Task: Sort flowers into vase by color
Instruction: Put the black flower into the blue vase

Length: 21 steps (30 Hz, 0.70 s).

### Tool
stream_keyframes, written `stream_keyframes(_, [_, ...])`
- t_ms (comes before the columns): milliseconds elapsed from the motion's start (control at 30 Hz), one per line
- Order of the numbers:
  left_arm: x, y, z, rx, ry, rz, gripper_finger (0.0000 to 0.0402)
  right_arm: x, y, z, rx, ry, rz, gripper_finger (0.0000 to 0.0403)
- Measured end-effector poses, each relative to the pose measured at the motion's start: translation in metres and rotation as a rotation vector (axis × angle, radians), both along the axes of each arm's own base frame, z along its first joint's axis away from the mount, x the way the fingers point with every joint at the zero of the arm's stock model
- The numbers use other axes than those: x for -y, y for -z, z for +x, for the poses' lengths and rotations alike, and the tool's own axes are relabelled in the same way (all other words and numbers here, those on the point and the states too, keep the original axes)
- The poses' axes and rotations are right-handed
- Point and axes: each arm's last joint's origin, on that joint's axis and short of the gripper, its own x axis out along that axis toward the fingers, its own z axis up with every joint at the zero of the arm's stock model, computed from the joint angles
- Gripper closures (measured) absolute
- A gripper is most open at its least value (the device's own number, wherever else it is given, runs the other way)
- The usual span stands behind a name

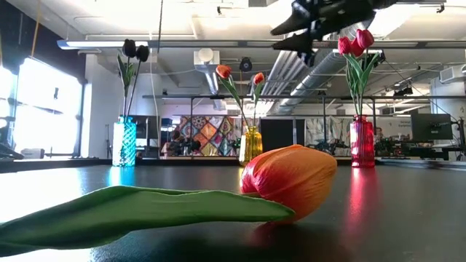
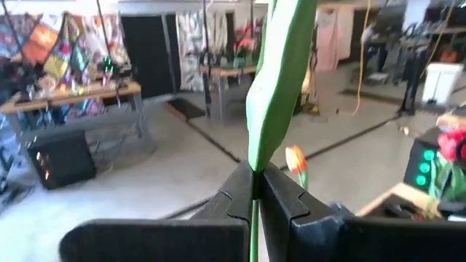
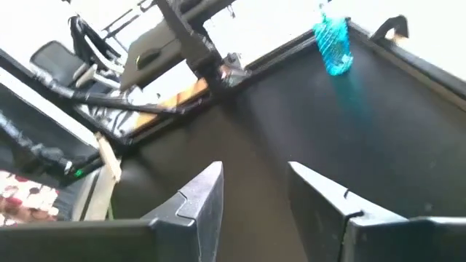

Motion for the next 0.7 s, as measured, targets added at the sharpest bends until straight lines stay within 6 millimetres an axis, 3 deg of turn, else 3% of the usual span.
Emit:
stream_keyframes(233, [-0.053, -0.009, -0.02, 0.041, 0.084, 0.066, 0.0401, 0.034, 0.003, 0.023, -0.026, 0.048, -0.008, 0.0262])
stream_keyframes(400, [-0.087, 0.0, -0.022, 0.003, 0.102, 0.042, 0.0401, 0.054, 0.009, 0.035, -0.041, 0.045, 0.024, 0.0262])
stream_keyframes(700, [-0.157, 0.025, -0.041, -0.033, 0.067, -0.055, 0.0401, 0.083, 0.021, 0.03, -0.073, 0.097, 0.052, 0.0262])
